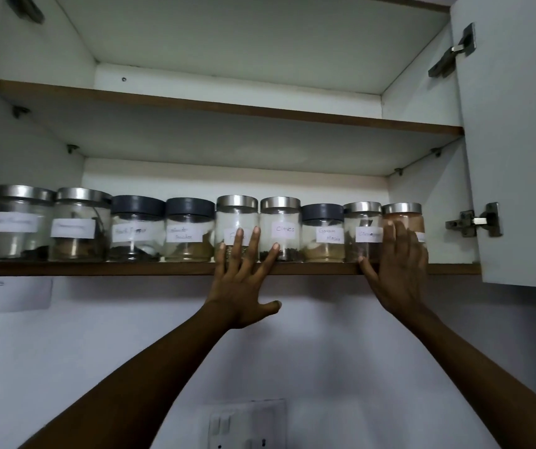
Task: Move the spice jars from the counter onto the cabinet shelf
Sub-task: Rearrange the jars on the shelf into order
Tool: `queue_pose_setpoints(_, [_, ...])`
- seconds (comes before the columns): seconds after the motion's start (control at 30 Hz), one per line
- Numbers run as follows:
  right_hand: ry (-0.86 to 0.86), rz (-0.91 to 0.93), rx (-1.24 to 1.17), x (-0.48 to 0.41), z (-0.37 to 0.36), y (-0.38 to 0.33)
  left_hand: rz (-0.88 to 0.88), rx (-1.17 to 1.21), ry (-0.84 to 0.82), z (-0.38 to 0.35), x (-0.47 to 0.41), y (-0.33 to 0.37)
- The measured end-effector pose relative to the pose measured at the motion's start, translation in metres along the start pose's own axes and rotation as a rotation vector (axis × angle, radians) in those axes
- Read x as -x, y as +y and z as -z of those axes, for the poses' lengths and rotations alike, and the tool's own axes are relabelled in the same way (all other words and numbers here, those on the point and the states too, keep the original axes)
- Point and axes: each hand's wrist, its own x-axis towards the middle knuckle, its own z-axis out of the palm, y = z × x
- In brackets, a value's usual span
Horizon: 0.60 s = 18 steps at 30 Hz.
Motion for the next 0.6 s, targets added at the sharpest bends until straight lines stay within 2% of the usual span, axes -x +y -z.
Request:
queue_pose_setpoints(0.1, [0.069, 0.159, 0.032, -0.002, 0.01, -0.046, -0.058, -0.023, -0.085, 0.013, 0.005, -0.008])
queue_pose_setpoints(0.2, [0.102, 0.309, 0.079, -0.005, 0.019, -0.092, -0.097, -0.082, -0.055, 0.029, 0.017, -0.019])
queue_pose_setpoints(0.4, [0.012, 0.572, 0.127, 0.001, 0.026, -0.164, -0.154, -0.125, 0.011, 0.045, 0.055, -0.079])
queue_pose_setpoints(0.6, [-0.087, 0.668, 0.159, 0.006, 0.024, -0.227, -0.086, -0.161, 0.027, 0.067, 0.083, -0.162])
